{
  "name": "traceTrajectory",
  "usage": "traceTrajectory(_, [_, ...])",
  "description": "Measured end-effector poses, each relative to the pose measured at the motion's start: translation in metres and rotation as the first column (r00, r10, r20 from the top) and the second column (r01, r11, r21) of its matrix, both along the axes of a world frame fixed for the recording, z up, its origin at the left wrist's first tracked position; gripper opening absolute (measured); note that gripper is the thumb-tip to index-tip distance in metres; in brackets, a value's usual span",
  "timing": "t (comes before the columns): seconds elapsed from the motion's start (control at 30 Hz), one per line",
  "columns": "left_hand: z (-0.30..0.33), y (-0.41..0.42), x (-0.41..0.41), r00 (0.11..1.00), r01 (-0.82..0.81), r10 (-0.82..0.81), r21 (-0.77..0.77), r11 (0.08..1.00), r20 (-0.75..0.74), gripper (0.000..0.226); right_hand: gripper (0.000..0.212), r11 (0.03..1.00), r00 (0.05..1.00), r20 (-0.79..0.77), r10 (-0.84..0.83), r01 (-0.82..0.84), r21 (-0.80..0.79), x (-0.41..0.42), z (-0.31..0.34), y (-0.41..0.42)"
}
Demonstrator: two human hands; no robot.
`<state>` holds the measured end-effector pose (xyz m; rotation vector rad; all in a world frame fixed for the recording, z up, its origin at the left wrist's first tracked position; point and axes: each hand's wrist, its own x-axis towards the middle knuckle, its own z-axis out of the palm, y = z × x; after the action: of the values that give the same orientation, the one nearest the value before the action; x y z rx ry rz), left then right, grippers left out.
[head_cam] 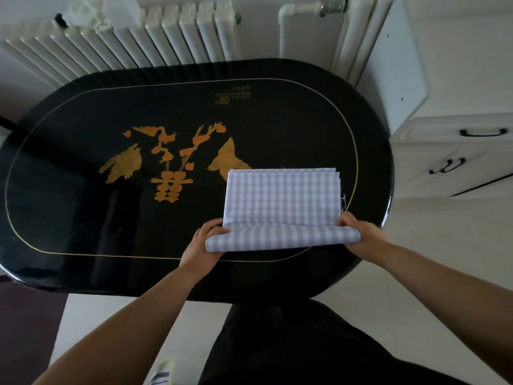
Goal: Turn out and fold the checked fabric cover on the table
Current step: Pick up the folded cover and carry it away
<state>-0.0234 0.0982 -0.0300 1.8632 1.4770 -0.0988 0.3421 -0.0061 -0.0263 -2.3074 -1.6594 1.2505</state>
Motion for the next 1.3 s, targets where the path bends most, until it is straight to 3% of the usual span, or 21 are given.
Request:
traceTrajectory(0.07, [-0.002,-0.009,0.012,1.0,-0.019,0.018,0.066,0.998,0.008,0.037,0.012,0.983,0.983,-0.005,-0.183,0.183,0.023,0.002,0.0,-0.017])
traceTrajectory(0.17, [0.004,-0.027,0.033,0.997,-0.02,0.02,0.002,1.0,0.074,0.024,0.024,0.913,0.917,0.015,-0.4,0.396,0.1,0.004,-0.001,-0.05])
traceTrajectory(0.3, [0.002,-0.041,0.054,0.999,0.049,-0.049,-0.013,0.999,0.014,0.019,0.037,0.894,0.888,0.111,-0.446,0.436,0.1,0.003,-0.004,-0.084])
traceTrajectory(0.47, [-0.005,-0.049,0.075,0.999,-0.029,0.029,-0.007,1.0,0.017,0.022,0.041,0.835,0.825,0.149,-0.546,0.52,0.178,-0.003,0.003,-0.093])
traceTrajectory(0.57, [-0.005,-0.047,0.089,0.998,-0.053,0.054,0.034,0.998,-0.034,0.029,0.035,0.805,0.783,0.191,-0.592,0.585,0.096,-0.005,0.006,-0.09])
traceTrajectory(0.7, [-0.01,-0.042,0.097,0.985,-0.093,0.085,-0.047,0.995,-0.152,0.041,0.042,0.776,0.777,0.243,-0.58,0.618,-0.124,-0.008,0.011,-0.078])
traceTrajectory(0.8, [-0.006,-0.034,0.103,0.973,-0.096,0.065,-0.133,0.986,-0.222,0.047,0.041,0.758,0.761,0.315,-0.567,0.632,-0.164,-0.01,0.018,-0.07])
traceTrajectory(0.9, [-0.001,-0.021,0.114,0.94,-0.175,0.073,-0.29,0.941,-0.333,0.051,0.043,0.659,0.674,0.167,-0.72,0.739,-0.141,-0.01,0.017,-0.066])
traceTrajectory(1.03, [0.009,-0.008,0.125,0.889,-0.304,0.095,-0.423,0.854,-0.449,0.058,0.08,0.347,0.326,-0.131,-0.936,0.916,-0.2,-0.013,0.005,-0.07])
traceTrajectory(1.1, [0.01,-0.009,0.122,0.871,-0.345,0.114,-0.43,0.835,-0.477,0.061,0.093,0.344,0.287,-0.215,-0.933,0.888,-0.306,-0.013,0.0,-0.078])
traceTrajectory(1.17, [0.007,-0.017,0.115,0.876,-0.314,0.133,-0.34,0.886,-0.464,0.056,0.106,0.364,0.243,-0.315,-0.918,0.831,-0.42,-0.009,-0.006,-0.088])
traceTrajectory(1.23, [0.002,-0.031,0.107,0.935,-0.038,0.016,-0.055,0.998,-0.354,0.049,0.11,0.408,0.235,-0.391,-0.89,0.795,-0.45,-0.003,-0.01,-0.096])
traceTrajectory(1.3, [0.009,-0.041,0.113,0.945,0.275,-0.23,0.184,0.944,-0.23,0.058,0.089,0.472,0.283,-0.448,-0.848,0.787,-0.397,-0.003,0.004,-0.096])
